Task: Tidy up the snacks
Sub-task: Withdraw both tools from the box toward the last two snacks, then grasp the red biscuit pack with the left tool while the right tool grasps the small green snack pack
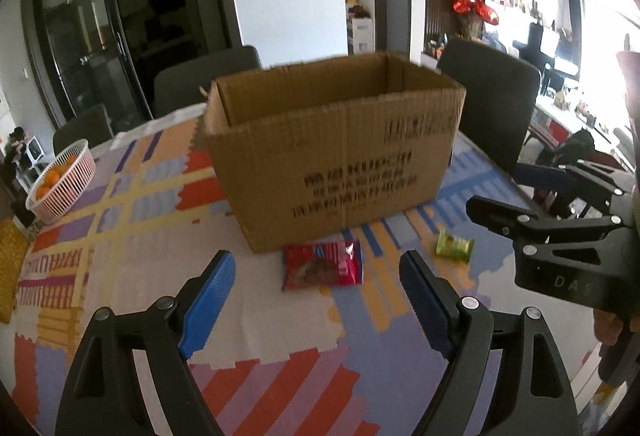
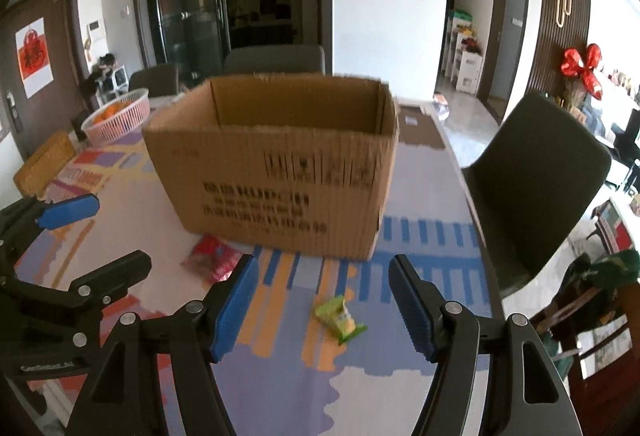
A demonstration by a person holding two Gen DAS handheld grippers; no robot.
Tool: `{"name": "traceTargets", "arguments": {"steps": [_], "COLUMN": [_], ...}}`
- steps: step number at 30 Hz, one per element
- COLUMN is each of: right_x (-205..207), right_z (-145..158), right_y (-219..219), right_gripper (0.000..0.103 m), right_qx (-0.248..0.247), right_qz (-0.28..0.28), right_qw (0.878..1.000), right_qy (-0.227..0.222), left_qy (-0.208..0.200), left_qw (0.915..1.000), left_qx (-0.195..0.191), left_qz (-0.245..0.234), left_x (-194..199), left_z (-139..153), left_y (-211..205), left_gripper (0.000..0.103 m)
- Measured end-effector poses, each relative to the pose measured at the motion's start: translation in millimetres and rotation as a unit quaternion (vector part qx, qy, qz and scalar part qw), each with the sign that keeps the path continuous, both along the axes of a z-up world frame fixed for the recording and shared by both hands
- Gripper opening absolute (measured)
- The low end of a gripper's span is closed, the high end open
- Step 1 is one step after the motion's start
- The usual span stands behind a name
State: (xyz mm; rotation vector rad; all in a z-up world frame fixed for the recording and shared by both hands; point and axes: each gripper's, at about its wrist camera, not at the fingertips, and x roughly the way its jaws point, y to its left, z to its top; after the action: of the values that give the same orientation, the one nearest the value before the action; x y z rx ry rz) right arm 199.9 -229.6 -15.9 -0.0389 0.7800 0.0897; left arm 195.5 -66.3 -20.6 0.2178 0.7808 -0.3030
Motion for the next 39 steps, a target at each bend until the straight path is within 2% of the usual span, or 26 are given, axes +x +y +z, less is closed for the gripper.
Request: {"name": "traceTargets", "arguments": {"steps": [8, 15, 21, 30, 32, 35, 39], "right_x": [1, 8, 13, 23, 26, 28, 32], "right_z": [-35, -61, -75, -87, -90, -93, -98], "right_y": [3, 3, 1, 1, 0, -1, -3], "right_gripper": [0.068, 0.068, 0.068, 0.068, 0.068, 0.067, 0.058], "right_qx": [-0.021, -0.038, -0.052, -0.065, -0.065, -0.062, -0.054], "right_qz": [0.001, -0.003, -0.001, 0.004, 0.004, 0.005, 0.005], "right_qw": [0.999, 0.996, 0.994, 0.992, 0.992, 0.992, 0.991], "right_qy": [0.043, 0.077, 0.094, 0.11, 0.111, 0.114, 0.12], "left_qy": [0.048, 0.065, 0.068, 0.048, 0.047, 0.052, 0.061], "left_qw": [0.9986, 0.9958, 0.9934, 0.9912, 0.9911, 0.9913, 0.9925], "left_qx": [0.013, 0.055, 0.08, 0.113, 0.113, 0.109, 0.093], "left_qz": [-0.019, -0.034, -0.047, -0.049, -0.053, -0.054, -0.049], "left_x": [11, 22, 31, 47, 53, 59, 65], "left_z": [-38, -66, -84, -95, -95, -97, -96], "left_y": [-2, -12, -21, -32, -31, -32, -32], "left_gripper": [0.084, 0.084, 0.084, 0.083, 0.079, 0.069, 0.058]}}
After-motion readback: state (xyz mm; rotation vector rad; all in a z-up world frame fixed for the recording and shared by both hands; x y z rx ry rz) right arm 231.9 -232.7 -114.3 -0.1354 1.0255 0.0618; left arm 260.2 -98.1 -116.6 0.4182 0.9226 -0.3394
